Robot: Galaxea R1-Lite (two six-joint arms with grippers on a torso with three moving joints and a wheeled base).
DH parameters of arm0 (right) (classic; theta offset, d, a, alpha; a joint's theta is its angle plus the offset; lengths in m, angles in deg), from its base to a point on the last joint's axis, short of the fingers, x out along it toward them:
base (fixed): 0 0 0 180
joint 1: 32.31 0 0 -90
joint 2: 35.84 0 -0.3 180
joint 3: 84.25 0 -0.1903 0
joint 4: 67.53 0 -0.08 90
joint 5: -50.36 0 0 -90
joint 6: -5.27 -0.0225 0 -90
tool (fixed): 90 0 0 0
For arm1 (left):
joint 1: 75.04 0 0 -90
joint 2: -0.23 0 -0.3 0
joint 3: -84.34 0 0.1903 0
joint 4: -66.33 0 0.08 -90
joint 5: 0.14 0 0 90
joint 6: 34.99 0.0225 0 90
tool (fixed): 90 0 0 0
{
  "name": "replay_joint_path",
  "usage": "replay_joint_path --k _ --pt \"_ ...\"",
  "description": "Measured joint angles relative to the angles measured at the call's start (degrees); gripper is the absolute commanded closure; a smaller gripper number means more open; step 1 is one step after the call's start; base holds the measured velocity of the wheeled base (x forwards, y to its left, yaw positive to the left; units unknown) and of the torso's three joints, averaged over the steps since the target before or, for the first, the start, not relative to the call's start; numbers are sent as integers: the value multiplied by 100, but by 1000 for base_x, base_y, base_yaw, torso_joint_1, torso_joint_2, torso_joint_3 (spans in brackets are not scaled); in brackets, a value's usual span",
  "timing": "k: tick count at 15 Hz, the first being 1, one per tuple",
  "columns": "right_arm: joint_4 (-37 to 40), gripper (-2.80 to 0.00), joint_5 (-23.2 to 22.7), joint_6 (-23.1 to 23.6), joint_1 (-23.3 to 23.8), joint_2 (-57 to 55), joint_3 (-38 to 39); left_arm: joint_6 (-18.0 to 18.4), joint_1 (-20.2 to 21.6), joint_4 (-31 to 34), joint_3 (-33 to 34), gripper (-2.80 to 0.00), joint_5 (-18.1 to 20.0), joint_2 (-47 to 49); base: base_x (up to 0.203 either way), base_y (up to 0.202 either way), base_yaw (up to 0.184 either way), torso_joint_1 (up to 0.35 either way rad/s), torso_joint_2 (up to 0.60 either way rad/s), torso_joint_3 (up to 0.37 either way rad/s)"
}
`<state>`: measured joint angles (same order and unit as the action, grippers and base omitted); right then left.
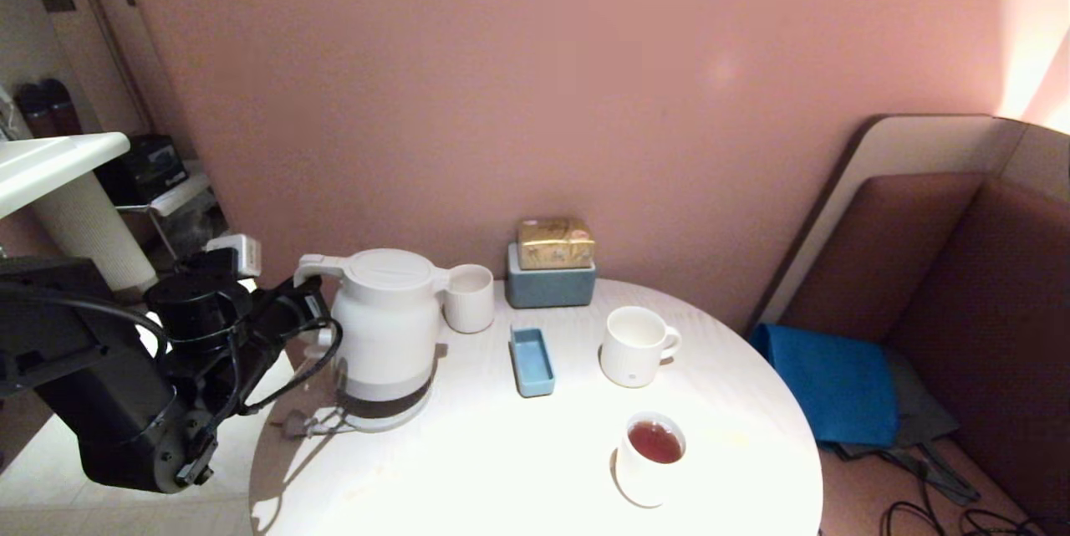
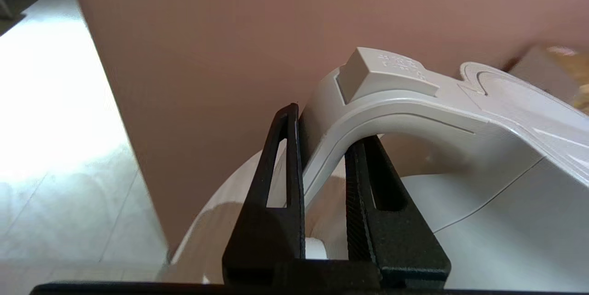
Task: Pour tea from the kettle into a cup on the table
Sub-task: Put down the kettle on the table
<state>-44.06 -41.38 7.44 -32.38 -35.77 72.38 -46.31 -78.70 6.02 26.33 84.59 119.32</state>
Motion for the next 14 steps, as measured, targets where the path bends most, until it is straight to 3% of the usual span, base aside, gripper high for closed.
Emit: replay_joint_path --k 3,6,14 --pt "0 0 2 -2 0 0 0 2 143 -15 2 0 172 159 0 0 0 0 0 0" --pt "-1 0 0 -1 0 0 0 6 193 -366 97 0 169 353 0 0 0 0 0 0" --pt "0 0 -2 0 0 0 0 69 217 -419 498 0 139 655 0 0 0 0 0 0"
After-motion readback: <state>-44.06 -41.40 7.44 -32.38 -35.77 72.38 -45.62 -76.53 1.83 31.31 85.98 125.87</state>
